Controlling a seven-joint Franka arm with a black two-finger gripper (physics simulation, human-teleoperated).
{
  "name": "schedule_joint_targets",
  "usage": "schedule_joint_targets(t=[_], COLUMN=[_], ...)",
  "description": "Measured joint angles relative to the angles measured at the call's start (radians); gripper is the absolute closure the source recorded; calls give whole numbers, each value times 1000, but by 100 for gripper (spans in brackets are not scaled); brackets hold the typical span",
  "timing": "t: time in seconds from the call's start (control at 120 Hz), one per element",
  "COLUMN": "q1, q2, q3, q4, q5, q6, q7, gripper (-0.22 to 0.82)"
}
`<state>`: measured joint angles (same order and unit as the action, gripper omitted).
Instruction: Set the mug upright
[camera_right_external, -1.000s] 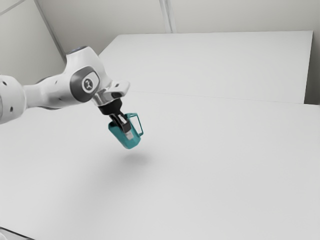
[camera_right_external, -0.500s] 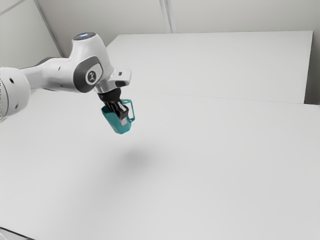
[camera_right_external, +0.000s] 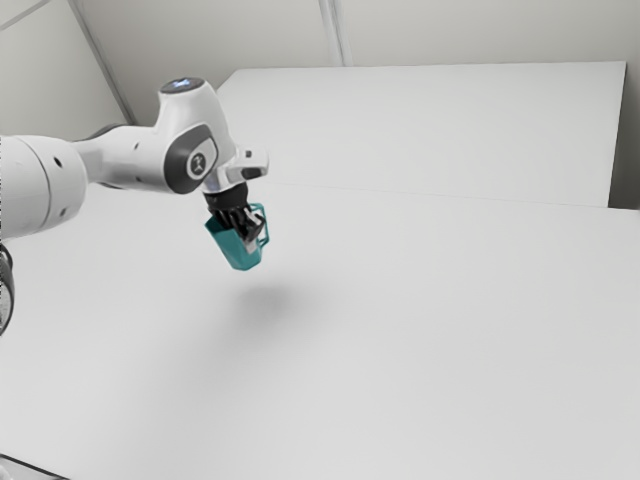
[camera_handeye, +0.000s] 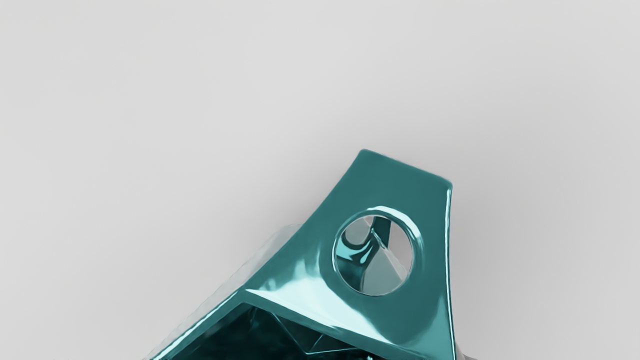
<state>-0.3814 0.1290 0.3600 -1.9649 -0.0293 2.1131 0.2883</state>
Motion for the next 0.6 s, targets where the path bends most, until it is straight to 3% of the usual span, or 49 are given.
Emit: schedule_joint_targets(t=[0.6], q1=[2], q2=[101], q3=[-14], q4=[17], q5=[-58], q6=[57], q7=[-54], gripper=[79])
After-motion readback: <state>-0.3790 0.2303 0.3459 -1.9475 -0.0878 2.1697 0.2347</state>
